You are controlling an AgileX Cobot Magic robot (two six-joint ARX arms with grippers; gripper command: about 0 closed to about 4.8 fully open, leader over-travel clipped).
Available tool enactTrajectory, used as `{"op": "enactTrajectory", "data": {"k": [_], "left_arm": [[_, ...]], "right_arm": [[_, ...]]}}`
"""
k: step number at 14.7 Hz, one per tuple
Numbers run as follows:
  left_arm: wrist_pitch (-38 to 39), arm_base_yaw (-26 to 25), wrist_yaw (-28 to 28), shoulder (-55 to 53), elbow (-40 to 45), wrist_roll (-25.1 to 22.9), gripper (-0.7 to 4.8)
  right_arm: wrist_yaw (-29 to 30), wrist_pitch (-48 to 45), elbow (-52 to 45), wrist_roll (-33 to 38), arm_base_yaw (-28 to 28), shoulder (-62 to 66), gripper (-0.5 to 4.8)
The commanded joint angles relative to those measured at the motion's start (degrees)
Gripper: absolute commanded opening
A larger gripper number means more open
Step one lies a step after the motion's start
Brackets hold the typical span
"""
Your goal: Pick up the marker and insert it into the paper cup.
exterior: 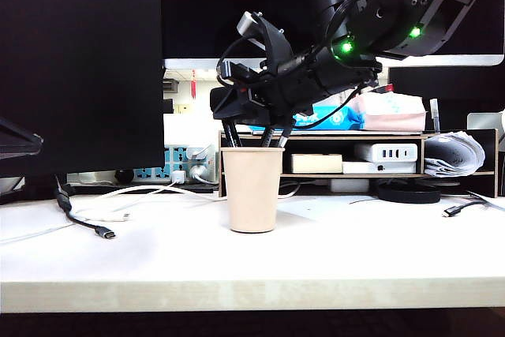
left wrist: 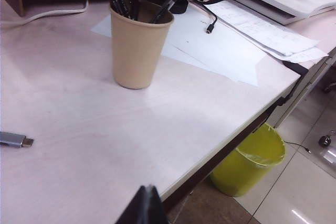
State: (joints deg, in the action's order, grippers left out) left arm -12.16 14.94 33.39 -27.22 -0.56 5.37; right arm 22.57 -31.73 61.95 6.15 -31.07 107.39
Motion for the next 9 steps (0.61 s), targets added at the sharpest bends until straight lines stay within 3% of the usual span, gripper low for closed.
{"op": "enactTrajectory", "data": {"k": [1,6,8,9], "left_arm": [[-0.35,0.02,0.26,0.04,-0.07,-0.28,-0.05],[-0.35,0.02,0.24,0.04,-0.07,-0.46,-0.05],[-0.35,0.02,0.26,0.04,-0.07,-0.46,-0.05],[-0.35,0.02,0.26,0.04,-0.07,-0.46,-0.05]], "right_arm": [[0.00,-0.35,0.37,-0.17,-0.04,-4.02,1.08],[-3.39,3.32,0.42,-1.73,0.66,-14.12,1.08],[-3.80,9.53,0.39,-2.03,0.98,-19.65,0.93],[-8.50,18.43,0.33,-5.81,0.92,-25.18,-0.04]]}}
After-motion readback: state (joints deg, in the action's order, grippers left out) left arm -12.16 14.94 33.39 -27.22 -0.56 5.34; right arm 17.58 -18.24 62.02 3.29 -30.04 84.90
